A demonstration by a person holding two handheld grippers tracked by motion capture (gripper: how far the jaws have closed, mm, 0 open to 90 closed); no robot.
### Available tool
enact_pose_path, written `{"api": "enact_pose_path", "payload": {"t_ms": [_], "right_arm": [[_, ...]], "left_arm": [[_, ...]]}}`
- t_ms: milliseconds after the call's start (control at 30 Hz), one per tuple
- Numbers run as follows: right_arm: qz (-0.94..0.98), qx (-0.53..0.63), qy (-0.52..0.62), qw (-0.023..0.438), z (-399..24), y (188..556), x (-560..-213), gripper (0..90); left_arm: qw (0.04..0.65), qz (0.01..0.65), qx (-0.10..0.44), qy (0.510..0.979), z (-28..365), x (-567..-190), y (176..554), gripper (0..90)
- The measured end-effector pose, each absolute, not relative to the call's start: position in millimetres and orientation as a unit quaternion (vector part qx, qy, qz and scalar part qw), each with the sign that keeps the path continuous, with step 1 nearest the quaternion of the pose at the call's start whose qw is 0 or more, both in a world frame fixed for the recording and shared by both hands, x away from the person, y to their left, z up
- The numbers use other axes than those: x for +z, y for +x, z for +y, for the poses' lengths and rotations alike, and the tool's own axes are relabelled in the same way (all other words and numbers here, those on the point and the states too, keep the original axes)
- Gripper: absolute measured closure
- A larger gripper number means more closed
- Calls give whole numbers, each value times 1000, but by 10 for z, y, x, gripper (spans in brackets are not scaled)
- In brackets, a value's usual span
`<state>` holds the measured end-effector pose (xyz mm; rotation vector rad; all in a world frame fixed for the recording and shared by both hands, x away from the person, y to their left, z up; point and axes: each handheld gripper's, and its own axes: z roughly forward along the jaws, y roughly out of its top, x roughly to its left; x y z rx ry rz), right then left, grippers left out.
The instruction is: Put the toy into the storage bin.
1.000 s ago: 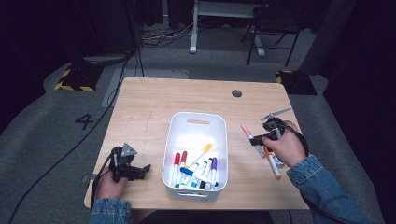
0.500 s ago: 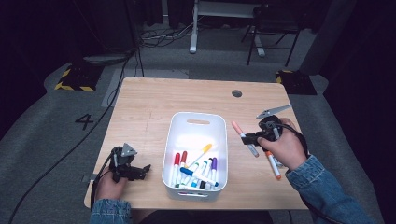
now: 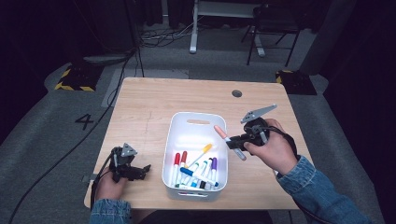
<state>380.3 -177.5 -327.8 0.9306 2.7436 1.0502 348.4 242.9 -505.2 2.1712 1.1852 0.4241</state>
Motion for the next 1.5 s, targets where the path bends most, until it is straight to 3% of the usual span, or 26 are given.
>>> {"api": "enact_pose_path", "payload": {"t_ms": [800, 1500], "right_arm": [[896, 366, 251, 0, -1318, 3605, -3163, 774], [916, 333, 224, 6, -1165, 3533, -3347, 774]], "left_arm": [[313, 448, 155, 823, 2426, -5056, 3492, 0], [313, 448, 155, 823, 2426, -5056, 3492, 0]]}}
